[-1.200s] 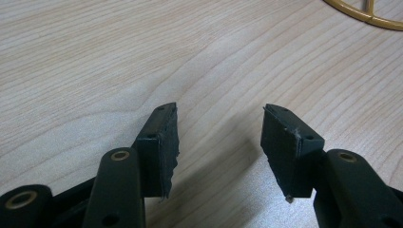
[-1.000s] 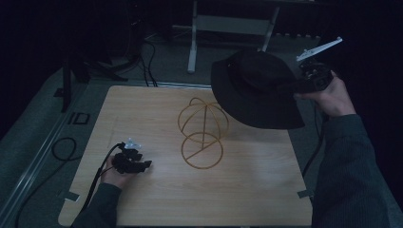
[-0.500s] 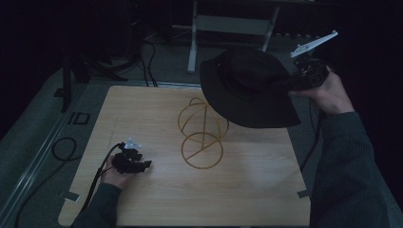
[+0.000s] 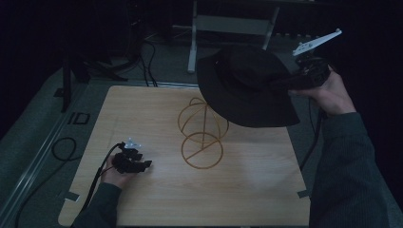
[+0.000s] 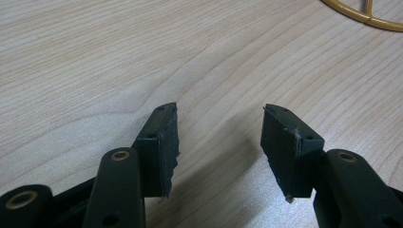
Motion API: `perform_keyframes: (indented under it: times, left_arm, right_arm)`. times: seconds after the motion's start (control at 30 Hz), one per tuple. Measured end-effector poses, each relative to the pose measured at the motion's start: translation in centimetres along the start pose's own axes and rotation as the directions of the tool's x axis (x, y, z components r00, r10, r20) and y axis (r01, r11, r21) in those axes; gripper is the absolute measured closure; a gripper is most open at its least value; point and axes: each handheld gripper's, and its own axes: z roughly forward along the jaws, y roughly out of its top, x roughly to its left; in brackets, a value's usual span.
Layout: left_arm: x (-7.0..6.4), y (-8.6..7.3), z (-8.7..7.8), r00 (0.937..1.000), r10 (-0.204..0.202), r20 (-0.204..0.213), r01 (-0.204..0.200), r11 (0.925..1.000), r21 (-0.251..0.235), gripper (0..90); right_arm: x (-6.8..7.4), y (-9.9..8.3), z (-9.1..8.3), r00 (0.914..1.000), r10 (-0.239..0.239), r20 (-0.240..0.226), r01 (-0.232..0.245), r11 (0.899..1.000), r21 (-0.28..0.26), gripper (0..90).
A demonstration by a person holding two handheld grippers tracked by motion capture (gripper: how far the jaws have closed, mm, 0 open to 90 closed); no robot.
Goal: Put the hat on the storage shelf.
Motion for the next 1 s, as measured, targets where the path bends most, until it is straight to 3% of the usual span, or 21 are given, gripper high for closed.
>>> perform_keyframes:
  times: [0.33, 0.6, 1.0]
  left_arm:
    - [0.0, 0.0, 0.0, 1.0000, 0.001, 0.002, -0.001, 1.0000, 0.002, 47.4]
    - [0.0, 0.1, 0.0, 1.0000, 0.004, 0.005, -0.004, 1.0000, 0.003, 47.4]
    - [-0.1, 0.1, 0.1, 1.0000, 0.003, 0.003, -0.003, 1.0000, 0.001, 47.4]
  right_arm:
    - [1.0, 0.4, 0.8, 0.9984, -0.039, -0.042, 0.038, 0.999, -0.016, 87.9]
    - [1.8, 1.1, 2.1, 0.9951, -0.078, -0.060, 0.079, 0.997, 0.007, 87.8]
    - [2.7, 1.4, 4.6, 0.9899, -0.101, -0.100, 0.107, 0.993, 0.056, 87.6]
